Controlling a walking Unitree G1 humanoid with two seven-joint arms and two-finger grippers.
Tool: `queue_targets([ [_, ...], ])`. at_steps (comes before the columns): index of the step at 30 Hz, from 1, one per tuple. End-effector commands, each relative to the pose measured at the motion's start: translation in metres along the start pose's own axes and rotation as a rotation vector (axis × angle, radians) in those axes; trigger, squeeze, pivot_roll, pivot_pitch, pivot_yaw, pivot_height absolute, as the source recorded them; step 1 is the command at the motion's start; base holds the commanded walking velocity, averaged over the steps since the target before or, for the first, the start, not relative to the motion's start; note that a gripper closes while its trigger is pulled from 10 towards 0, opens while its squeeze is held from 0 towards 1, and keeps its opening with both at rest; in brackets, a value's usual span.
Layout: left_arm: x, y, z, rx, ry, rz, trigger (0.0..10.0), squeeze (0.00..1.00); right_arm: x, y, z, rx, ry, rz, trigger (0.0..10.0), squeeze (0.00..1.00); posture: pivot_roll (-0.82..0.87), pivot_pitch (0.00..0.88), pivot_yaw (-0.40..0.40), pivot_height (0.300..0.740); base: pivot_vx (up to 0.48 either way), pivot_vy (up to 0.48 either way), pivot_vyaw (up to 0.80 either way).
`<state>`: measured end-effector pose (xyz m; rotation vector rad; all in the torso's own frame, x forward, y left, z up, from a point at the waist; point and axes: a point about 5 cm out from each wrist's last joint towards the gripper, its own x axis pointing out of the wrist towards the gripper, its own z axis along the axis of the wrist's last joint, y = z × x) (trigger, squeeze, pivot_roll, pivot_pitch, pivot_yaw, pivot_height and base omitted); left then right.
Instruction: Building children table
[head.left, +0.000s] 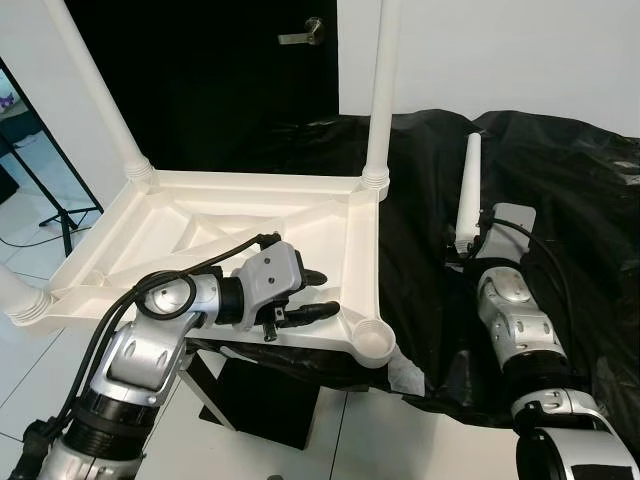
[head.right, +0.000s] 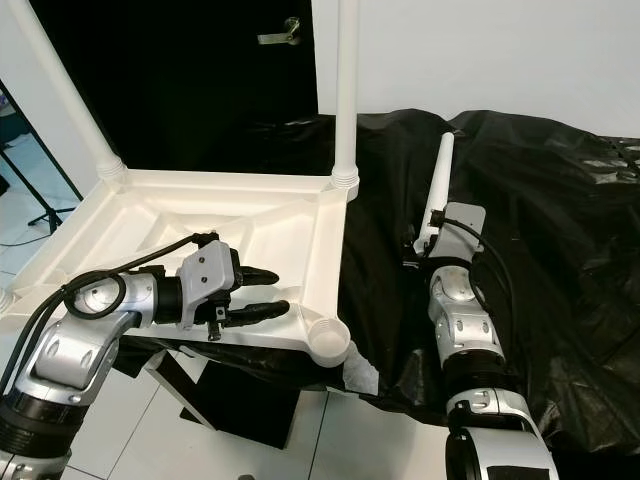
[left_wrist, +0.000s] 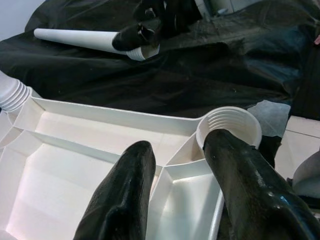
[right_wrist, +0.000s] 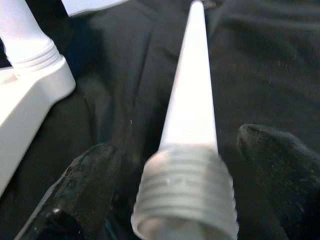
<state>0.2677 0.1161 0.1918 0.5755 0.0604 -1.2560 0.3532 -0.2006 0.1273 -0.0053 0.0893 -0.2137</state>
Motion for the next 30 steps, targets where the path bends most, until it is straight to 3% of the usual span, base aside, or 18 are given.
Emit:
queue_targets([
  [1, -0.001, 0.004, 0.000, -0.009, 0.002, 0.098, 10.0, 0.00, 0.002, 0.002, 0.002, 0.029, -0.003, -0.009, 10.0, 0.00, 0.08, 0.000, 0.027, 0.740, 0.000, 0.000, 0.00],
  [21, -0.008, -0.001, 0.001, -0.011, 0.022, 0.148, 10.0, 0.00, 0.015, 0.006, -0.015, 0.111, 0.117, -0.122, 10.0, 0.00, 0.13, 0.000, 0.021, 0.740, 0.000, 0.000, 0.00],
  [22, -0.008, -0.001, 0.002, -0.010, 0.023, 0.157, 10.0, 0.00, 0.016, 0.005, -0.015, 0.116, 0.121, -0.128, 8.9, 0.00, 0.13, 0.000, 0.021, 0.740, 0.000, 0.000, 0.00],
  [23, -0.008, -0.001, 0.002, -0.010, 0.023, 0.157, 10.0, 0.00, 0.016, 0.005, -0.015, 0.116, 0.121, -0.128, 8.9, 0.00, 0.13, 0.000, 0.021, 0.740, 0.000, 0.000, 0.00],
  [24, -0.008, 0.000, 0.002, -0.012, 0.023, 0.165, 10.0, 0.00, 0.017, 0.005, -0.014, 0.117, 0.121, -0.130, 3.6, 0.00, 0.13, 0.000, 0.020, 0.740, 0.000, 0.000, 0.00],
  [25, -0.008, 0.000, 0.002, -0.014, 0.023, 0.171, 10.0, 0.00, 0.018, 0.005, -0.014, 0.117, 0.121, -0.131, 3.6, 0.00, 0.13, 0.000, 0.019, 0.740, 0.000, 0.000, 0.00],
  [26, -0.008, 0.001, 0.002, -0.015, 0.025, 0.179, 10.0, 0.00, 0.018, 0.004, -0.014, 0.121, 0.124, -0.133, 2.8, 0.00, 0.14, 0.000, 0.017, 0.740, 0.000, 0.000, 0.00],
  [28, -0.008, 0.001, 0.002, -0.015, 0.027, 0.184, 10.0, 0.00, 0.019, 0.004, -0.014, 0.124, 0.126, -0.135, 2.8, 0.00, 0.14, 0.000, 0.017, 0.740, 0.000, 0.000, 0.00],
  [29, -0.008, 0.001, 0.002, -0.013, 0.028, 0.192, 10.0, 0.00, 0.020, 0.003, -0.014, 0.127, 0.129, -0.138, 0.0, 0.00, 0.14, 0.000, 0.014, 0.740, 0.000, 0.000, 0.00],
  [30, -0.008, 0.002, 0.001, -0.013, 0.029, 0.203, 10.0, 0.00, 0.020, 0.003, -0.014, 0.130, 0.134, -0.138, 0.0, 0.00, 0.14, 0.000, 0.014, 0.740, 0.000, 0.000, 0.00],
])
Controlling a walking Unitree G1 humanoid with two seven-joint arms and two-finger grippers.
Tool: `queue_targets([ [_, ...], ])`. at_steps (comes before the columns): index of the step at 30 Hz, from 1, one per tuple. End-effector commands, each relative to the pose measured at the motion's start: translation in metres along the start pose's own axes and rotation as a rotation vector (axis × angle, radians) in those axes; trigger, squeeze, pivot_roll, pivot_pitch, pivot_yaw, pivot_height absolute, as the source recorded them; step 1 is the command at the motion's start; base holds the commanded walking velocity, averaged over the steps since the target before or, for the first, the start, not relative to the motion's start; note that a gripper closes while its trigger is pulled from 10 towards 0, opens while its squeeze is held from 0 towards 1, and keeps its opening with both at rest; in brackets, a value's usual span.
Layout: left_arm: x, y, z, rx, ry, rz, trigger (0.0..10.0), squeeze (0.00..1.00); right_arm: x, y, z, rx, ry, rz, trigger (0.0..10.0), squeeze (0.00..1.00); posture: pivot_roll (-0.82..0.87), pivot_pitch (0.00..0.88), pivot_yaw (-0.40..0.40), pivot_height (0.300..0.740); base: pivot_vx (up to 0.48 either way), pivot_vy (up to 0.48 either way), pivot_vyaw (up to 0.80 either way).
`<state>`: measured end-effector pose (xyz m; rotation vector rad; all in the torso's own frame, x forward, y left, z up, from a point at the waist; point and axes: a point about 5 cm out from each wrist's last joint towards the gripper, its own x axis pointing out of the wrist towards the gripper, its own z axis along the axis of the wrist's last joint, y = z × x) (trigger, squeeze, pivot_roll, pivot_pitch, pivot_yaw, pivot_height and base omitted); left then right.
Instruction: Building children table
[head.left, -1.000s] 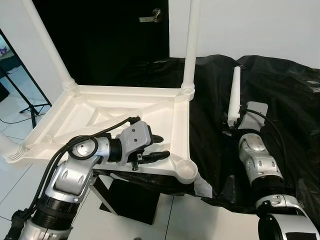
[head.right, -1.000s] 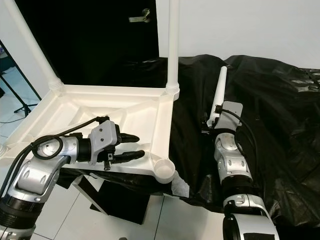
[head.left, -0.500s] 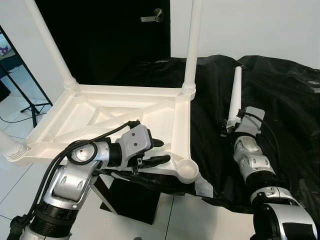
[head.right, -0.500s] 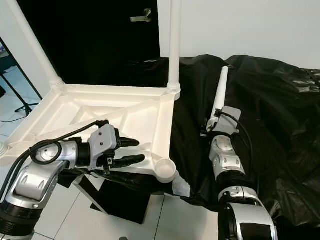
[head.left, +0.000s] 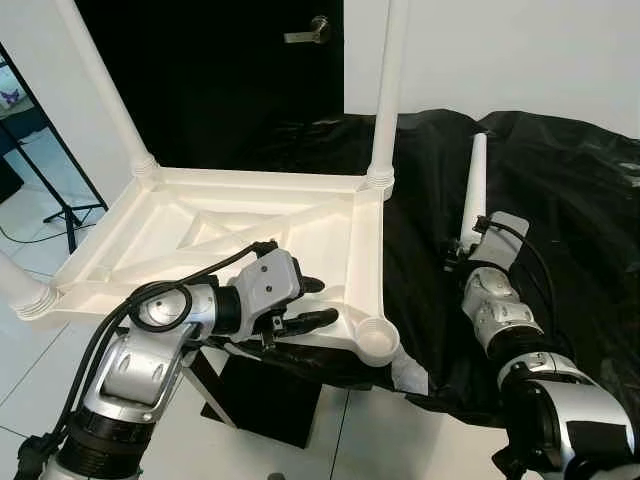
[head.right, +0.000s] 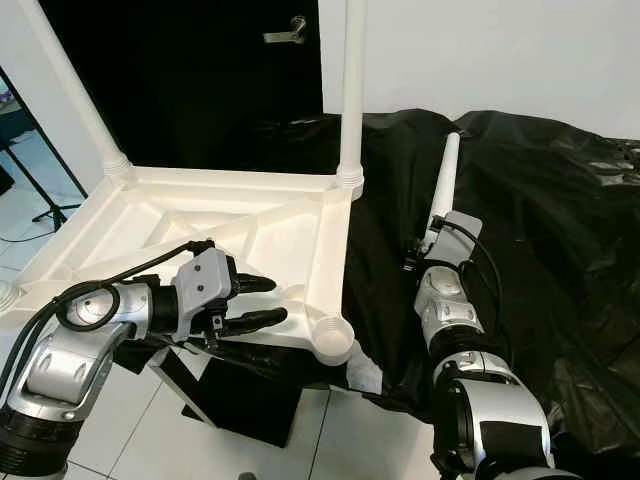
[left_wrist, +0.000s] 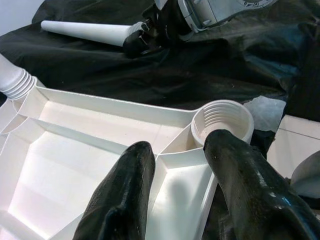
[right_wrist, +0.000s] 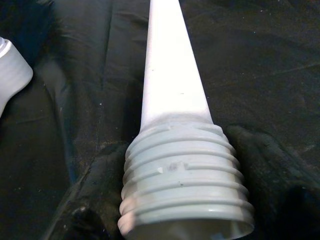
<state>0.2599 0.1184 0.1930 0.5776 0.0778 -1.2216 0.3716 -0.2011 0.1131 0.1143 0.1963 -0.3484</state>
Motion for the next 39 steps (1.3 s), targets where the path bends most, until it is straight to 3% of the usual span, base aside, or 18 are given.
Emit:
queue_targets([
  [1, -0.003, 0.008, -0.001, -0.002, 0.008, 0.183, 10.0, 0.00, 0.001, -0.002, -0.001, 0.012, 0.013, -0.012, 0.0, 0.00, 0.14, 0.000, 0.013, 0.740, 0.000, 0.000, 0.00],
  [5, -0.003, 0.009, -0.001, 0.001, 0.011, 0.198, 10.0, 0.00, 0.001, -0.003, -0.002, 0.009, 0.013, -0.020, 0.0, 0.00, 0.14, 0.000, 0.006, 0.740, 0.000, 0.000, 0.00],
  [6, -0.003, 0.009, -0.001, 0.009, 0.014, 0.213, 10.0, 0.00, 0.001, -0.005, -0.002, 0.009, 0.014, -0.026, 2.6, 0.00, 0.14, 0.000, 0.006, 0.740, 0.000, 0.000, 0.00],
  [7, -0.003, 0.009, -0.001, 0.009, 0.014, 0.213, 10.0, 0.00, 0.001, -0.005, -0.002, 0.009, 0.014, -0.026, 2.6, 0.00, 0.14, 0.000, 0.006, 0.740, 0.000, 0.000, 0.00],
  [8, -0.003, 0.011, -0.001, 0.003, 0.017, 0.240, 10.0, 0.00, 0.001, -0.005, 0.000, 0.005, -0.013, -0.020, 10.0, 0.00, 0.14, 0.000, 0.003, 0.740, 0.000, 0.000, 0.00],
  [16, 0.004, 0.018, -0.002, -0.051, 0.014, 0.339, 10.0, 0.00, -0.004, -0.002, 0.014, 0.005, -0.181, 0.034, 10.0, 0.00, 0.13, 0.000, -0.004, 0.740, 0.000, 0.000, 0.00],
  [17, 0.008, 0.023, -0.001, -0.099, -0.006, 0.392, 10.0, 0.00, -0.009, 0.001, 0.024, -0.023, -0.283, 0.068, 10.0, 0.00, 0.11, 0.000, -0.007, 0.740, 0.000, 0.000, 0.00],
  [18, 0.008, 0.026, -0.001, -0.117, -0.016, 0.410, 10.0, 0.00, -0.011, 0.001, 0.027, -0.049, -0.320, 0.083, 10.0, 0.00, 0.10, 0.000, -0.009, 0.740, 0.000, 0.000, 0.00],
  [24, 0.011, 0.032, -0.001, -0.188, -0.054, 0.449, 10.0, 0.00, -0.023, 0.004, 0.043, -0.105, -0.473, 0.153, 10.0, 0.00, 0.09, 0.000, -0.010, 0.740, 0.000, 0.000, 0.00],
  [30, 0.012, 0.036, -0.002, -0.188, -0.056, 0.468, 10.0, 0.00, -0.029, 0.007, 0.053, -0.120, -0.541, 0.210, 10.0, 0.00, 0.07, 0.000, 0.001, 0.740, 0.000, 0.000, 0.00],
  [35, 0.014, 0.046, -0.004, -0.253, -0.077, 0.492, 10.0, 0.00, -0.057, 0.024, 0.091, -0.221, -0.815, 0.379, 10.0, 0.00, 0.06, 0.000, 0.010, 0.740, 0.000, 0.000, 0.00],
  [39, 0.014, 0.051, -0.004, -0.272, -0.081, 0.499, 10.0, 0.00, -0.068, 0.032, 0.104, -0.258, -0.897, 0.420, 10.0, 0.00, 0.05, 0.000, 0.013, 0.740, 0.000, 0.000, 0.00],
])
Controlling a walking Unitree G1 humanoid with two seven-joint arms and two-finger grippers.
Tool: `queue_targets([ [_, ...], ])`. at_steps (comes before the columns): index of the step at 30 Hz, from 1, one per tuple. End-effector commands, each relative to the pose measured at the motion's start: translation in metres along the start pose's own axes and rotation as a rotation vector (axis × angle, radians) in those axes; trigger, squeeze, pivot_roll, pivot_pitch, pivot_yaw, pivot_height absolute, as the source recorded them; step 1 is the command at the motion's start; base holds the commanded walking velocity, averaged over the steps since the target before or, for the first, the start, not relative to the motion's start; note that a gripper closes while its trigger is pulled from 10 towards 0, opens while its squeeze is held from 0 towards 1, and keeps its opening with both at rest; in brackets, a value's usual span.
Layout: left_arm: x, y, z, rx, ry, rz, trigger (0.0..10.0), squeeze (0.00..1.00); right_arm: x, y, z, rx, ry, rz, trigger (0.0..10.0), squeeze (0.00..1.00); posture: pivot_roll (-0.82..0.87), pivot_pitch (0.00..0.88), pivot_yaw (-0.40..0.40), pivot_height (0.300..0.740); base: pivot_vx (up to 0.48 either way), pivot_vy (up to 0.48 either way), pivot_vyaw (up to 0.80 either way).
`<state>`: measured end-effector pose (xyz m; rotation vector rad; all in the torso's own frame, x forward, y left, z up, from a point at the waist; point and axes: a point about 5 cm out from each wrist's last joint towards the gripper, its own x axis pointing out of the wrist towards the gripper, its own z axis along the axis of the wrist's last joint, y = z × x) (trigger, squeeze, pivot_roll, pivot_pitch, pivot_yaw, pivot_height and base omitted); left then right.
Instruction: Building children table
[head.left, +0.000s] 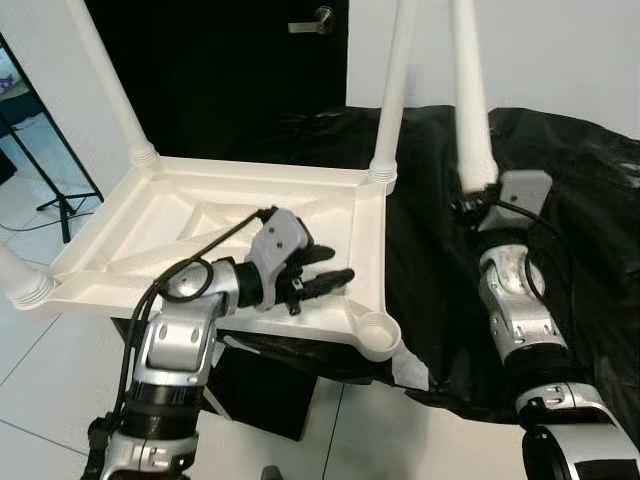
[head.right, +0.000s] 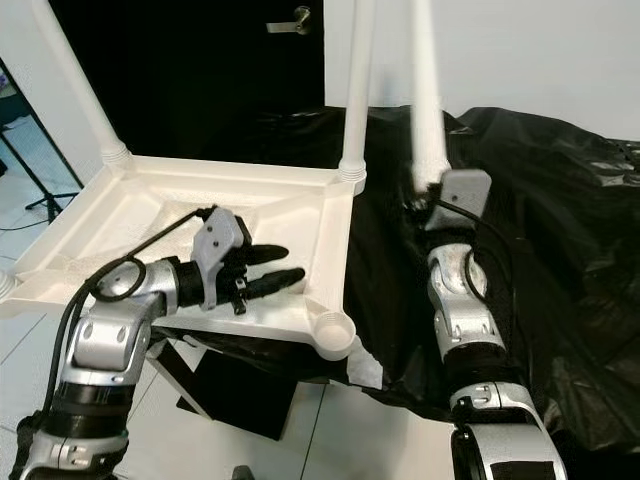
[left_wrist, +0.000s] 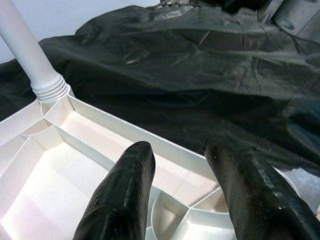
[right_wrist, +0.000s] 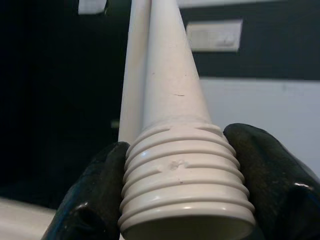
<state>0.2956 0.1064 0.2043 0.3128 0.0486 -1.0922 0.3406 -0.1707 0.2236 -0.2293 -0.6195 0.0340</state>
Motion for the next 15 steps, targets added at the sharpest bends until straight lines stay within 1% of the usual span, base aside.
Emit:
queue_targets([
  [1, -0.004, 0.021, -0.005, -0.040, 0.012, 0.363, 10.0, 0.00, 0.006, 0.005, 0.016, -0.030, -0.078, 0.051, 10.0, 0.00, 0.05, 0.000, 0.014, 0.740, 0.000, 0.000, 0.00],
  [3, -0.004, 0.023, -0.003, -0.039, 0.001, 0.370, 10.0, 0.00, 0.010, 0.005, 0.028, -0.072, -0.138, 0.069, 10.0, 0.00, 0.05, 0.000, 0.015, 0.740, 0.000, 0.000, 0.00],
  [4, -0.004, 0.025, -0.002, -0.047, -0.007, 0.373, 10.0, 0.00, 0.012, 0.005, 0.033, -0.079, -0.164, 0.075, 10.0, 0.00, 0.05, 0.000, 0.015, 0.740, 0.000, 0.000, 0.00],
  [7, -0.005, 0.027, -0.001, -0.058, -0.014, 0.376, 10.0, 0.00, 0.014, 0.005, 0.039, -0.079, -0.184, 0.081, 10.0, 0.00, 0.05, 0.000, 0.016, 0.740, 0.000, 0.000, 0.00],
  [9, -0.005, 0.031, 0.002, -0.064, -0.037, 0.385, 10.0, 0.00, 0.016, 0.005, 0.046, -0.100, -0.220, 0.098, 10.0, 0.00, 0.04, 0.000, 0.021, 0.740, 0.000, 0.000, 0.00],
  [11, -0.004, 0.033, 0.003, -0.071, -0.047, 0.385, 10.0, 0.00, 0.015, 0.006, 0.049, -0.100, -0.230, 0.108, 10.0, 0.00, 0.04, 0.000, 0.022, 0.740, 0.000, 0.000, 0.00],
  [13, -0.004, 0.035, 0.005, -0.096, -0.072, 0.376, 10.0, 0.00, 0.012, 0.008, 0.050, -0.113, -0.235, 0.133, 10.0, 0.00, 0.04, 0.000, 0.021, 0.740, 0.000, 0.000, 0.00],
  [14, -0.003, 0.038, 0.006, -0.119, -0.097, 0.371, 10.0, 0.00, 0.007, 0.010, 0.047, -0.092, -0.216, 0.142, 10.0, 0.00, 0.04, 0.000, 0.019, 0.740, 0.000, 0.000, 0.00],
  [15, -0.003, 0.038, 0.006, -0.119, -0.097, 0.371, 10.0, 0.00, 0.007, 0.010, 0.047, -0.092, -0.216, 0.142, 10.0, 0.00, 0.04, 0.000, 0.019, 0.740, 0.000, 0.000, 0.00],
])
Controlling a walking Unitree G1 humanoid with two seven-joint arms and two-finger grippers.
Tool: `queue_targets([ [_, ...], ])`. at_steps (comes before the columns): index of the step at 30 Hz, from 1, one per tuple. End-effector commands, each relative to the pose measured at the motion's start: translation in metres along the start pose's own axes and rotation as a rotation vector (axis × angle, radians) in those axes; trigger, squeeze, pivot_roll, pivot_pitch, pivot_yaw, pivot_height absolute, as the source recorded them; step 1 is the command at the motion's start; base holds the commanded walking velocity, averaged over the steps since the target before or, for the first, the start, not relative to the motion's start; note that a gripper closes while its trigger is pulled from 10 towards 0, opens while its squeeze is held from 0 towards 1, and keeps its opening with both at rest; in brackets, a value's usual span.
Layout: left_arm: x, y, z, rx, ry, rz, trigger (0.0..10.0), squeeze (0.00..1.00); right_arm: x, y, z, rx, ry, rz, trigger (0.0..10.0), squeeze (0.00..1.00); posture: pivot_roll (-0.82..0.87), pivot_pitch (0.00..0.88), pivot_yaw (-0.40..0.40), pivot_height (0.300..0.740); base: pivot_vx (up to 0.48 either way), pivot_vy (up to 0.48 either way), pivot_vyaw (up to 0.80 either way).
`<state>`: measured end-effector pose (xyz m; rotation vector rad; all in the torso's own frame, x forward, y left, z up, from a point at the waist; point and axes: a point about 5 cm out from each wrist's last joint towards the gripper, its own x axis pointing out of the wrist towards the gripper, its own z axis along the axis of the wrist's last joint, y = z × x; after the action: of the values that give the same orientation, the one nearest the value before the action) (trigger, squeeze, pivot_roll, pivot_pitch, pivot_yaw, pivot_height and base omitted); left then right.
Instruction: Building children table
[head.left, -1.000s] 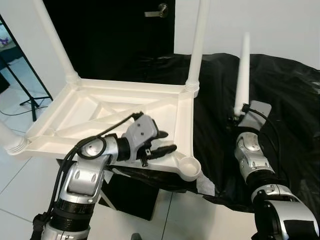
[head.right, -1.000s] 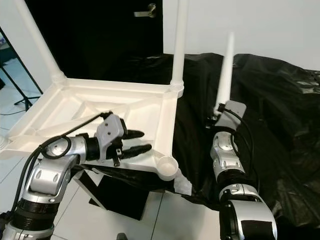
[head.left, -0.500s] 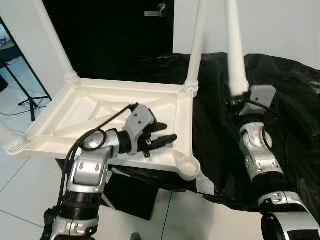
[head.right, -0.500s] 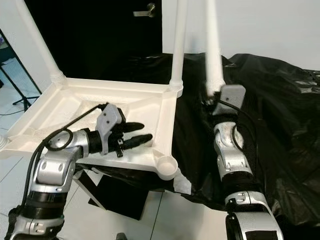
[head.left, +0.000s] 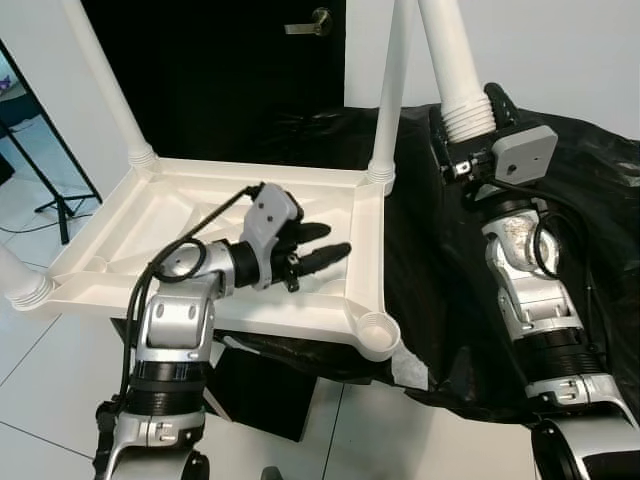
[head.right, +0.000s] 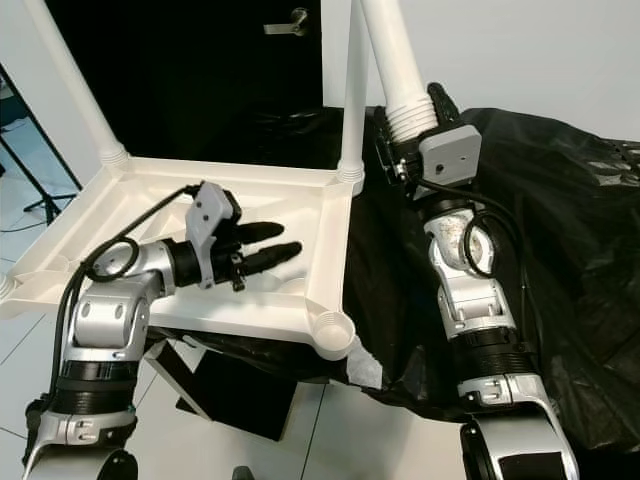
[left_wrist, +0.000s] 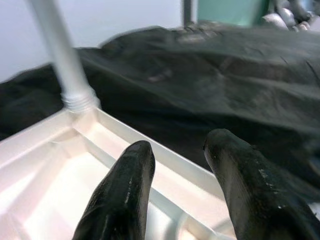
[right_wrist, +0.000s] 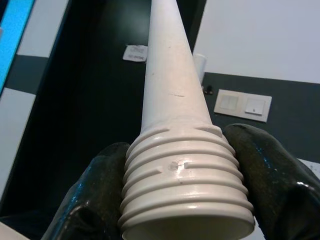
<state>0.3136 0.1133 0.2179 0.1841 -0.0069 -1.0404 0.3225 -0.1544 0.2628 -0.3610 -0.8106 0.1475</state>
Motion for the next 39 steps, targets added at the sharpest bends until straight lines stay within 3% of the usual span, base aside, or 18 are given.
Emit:
queue_targets([
  [1, -0.002, 0.019, -0.002, -0.048, -0.015, 0.307, 10.0, 0.00, -0.007, 0.006, 0.001, 0.010, -0.004, 0.036, 10.0, 0.00, 0.04, 0.000, 0.018, 0.740, 0.000, 0.000, 0.00],
  [3, -0.002, 0.020, -0.002, -0.066, -0.020, 0.305, 10.0, 0.00, -0.011, 0.009, 0.000, 0.011, 0.002, 0.050, 10.0, 0.00, 0.04, 0.000, 0.018, 0.740, 0.000, 0.000, 0.00],
  [6, -0.001, 0.023, 0.000, -0.145, -0.075, 0.263, 10.0, 0.02, -0.031, 0.016, -0.005, 0.026, 0.050, 0.095, 10.0, 0.00, 0.03, 0.000, 0.014, 0.740, 0.000, 0.000, 0.00],
  [12, 0.001, 0.025, -0.001, -0.151, -0.094, 0.250, 10.0, 0.01, -0.047, 0.024, -0.011, 0.052, 0.100, 0.115, 10.0, 0.00, 0.03, 0.000, 0.014, 0.740, 0.000, 0.000, 0.00],
  [18, 0.011, 0.024, 0.000, -0.300, -0.160, 0.169, 10.0, 0.00, -0.072, 0.046, -0.015, 0.102, 0.175, 0.178, 10.0, 0.00, 0.02, 0.000, 0.017, 0.740, 0.000, 0.000, 0.00],
  [21, 0.013, 0.023, 0.001, -0.322, -0.171, 0.152, 10.0, 0.00, -0.074, 0.050, -0.015, 0.112, 0.182, 0.190, 10.0, 0.00, 0.02, 0.000, 0.017, 0.740, 0.000, 0.000, 0.00],
  [22, 0.017, 0.019, 0.004, -0.386, -0.209, 0.084, 10.0, 0.00, -0.079, 0.057, -0.016, 0.122, 0.194, 0.224, 10.0, 0.00, 0.01, 0.000, 0.012, 0.740, 0.000, 0.000, 0.00],
  [27, 0.021, 0.014, 0.011, -0.469, -0.273, -0.016, 10.0, 0.00, -0.083, 0.064, -0.017, 0.127, 0.202, 0.265, 10.0, 0.00, 0.01, 0.000, 0.012, 0.740, 0.000, 0.000, 0.00],
  [29, 0.021, 0.014, 0.011, -0.469, -0.273, -0.016, 10.0, 0.00, -0.083, 0.064, -0.017, 0.127, 0.202, 0.265, 10.0, 0.00, 0.01, 0.000, 0.012, 0.740, 0.000, 0.000, 0.00],
  [31, 0.025, 0.017, 0.015, -0.551, -0.323, -0.046, 10.0, 0.02, -0.086, 0.069, -0.017, 0.138, 0.208, 0.292, 10.0, 0.00, 0.01, 0.000, 0.013, 0.740, 0.000, 0.000, 0.00],
  [34, 0.027, 0.018, 0.017, -0.576, -0.337, -0.053, 10.0, 0.02, -0.087, 0.070, -0.016, 0.141, 0.210, 0.300, 10.0, 0.00, 0.01, 0.000, 0.013, 0.740, 0.000, 0.000, 0.00],
  [35, 0.028, 0.020, 0.018, -0.604, -0.347, -0.059, 10.0, 1.00, -0.088, 0.072, -0.016, 0.142, 0.211, 0.310, 10.0, 0.00, 0.00, 0.000, 0.016, 0.740, 0.000, 0.000, 0.00],
  [38, 0.033, 0.023, 0.019, -0.616, -0.337, -0.048, 10.0, 1.00, -0.090, 0.075, -0.014, 0.140, 0.211, 0.327, 10.0, 0.00, 0.00, 0.000, 0.020, 0.740, 0.000, 0.000, 0.00],
  [39, 0.035, 0.024, 0.020, -0.623, -0.336, -0.050, 10.0, 0.00, -0.091, 0.076, -0.014, 0.137, 0.208, 0.338, 10.0, 0.00, -0.01, 0.000, 0.024, 0.740, 0.000, 0.000, 0.00],
])
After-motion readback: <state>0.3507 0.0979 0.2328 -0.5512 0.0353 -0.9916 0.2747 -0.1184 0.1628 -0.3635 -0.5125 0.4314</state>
